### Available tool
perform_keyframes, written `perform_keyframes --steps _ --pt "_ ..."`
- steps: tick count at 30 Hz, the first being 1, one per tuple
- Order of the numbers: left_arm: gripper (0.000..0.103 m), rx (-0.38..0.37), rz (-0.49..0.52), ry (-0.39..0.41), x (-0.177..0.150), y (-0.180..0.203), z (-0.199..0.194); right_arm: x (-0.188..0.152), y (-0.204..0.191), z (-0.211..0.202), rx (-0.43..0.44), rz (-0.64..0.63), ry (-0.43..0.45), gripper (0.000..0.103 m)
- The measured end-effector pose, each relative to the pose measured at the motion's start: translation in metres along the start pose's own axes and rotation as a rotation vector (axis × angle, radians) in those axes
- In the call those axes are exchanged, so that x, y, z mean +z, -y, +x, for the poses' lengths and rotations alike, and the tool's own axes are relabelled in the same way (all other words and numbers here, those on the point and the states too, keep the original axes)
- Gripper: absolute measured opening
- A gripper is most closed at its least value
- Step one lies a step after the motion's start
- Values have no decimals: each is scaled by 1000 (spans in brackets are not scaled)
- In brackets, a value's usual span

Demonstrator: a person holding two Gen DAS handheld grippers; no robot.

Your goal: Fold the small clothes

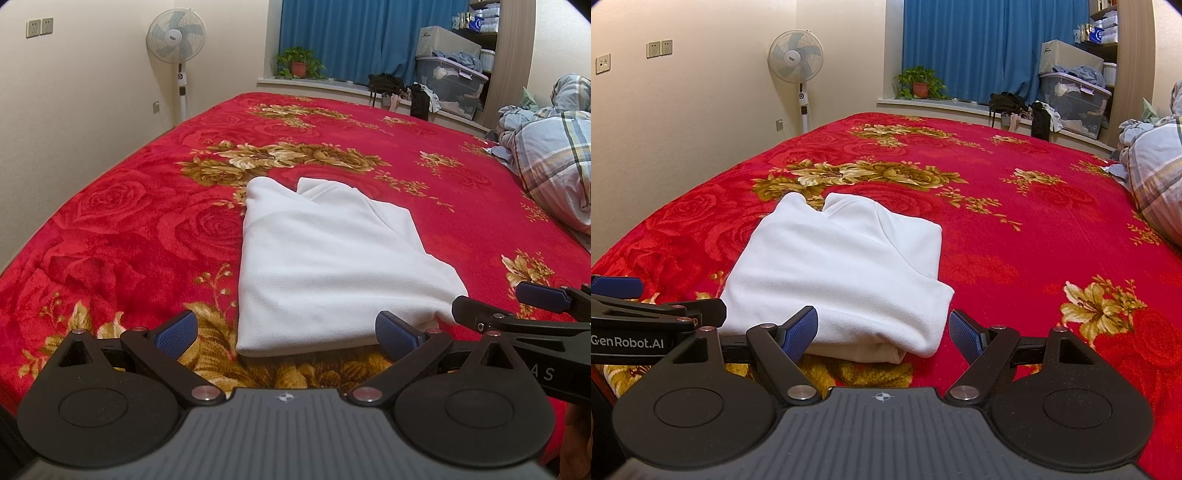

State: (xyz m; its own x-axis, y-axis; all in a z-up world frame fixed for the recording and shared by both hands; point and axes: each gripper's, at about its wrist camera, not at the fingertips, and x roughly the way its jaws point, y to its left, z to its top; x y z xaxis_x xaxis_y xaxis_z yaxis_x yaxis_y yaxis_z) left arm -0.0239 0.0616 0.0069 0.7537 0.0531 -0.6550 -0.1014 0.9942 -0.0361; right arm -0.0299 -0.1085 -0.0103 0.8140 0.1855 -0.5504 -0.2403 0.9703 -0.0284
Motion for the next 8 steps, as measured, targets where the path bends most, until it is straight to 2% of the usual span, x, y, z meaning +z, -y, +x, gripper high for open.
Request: perform_keyframes --steps 8 --pt "102 -5 3 -1 -2 0 1 0 0 0 -1 0 -1 79"
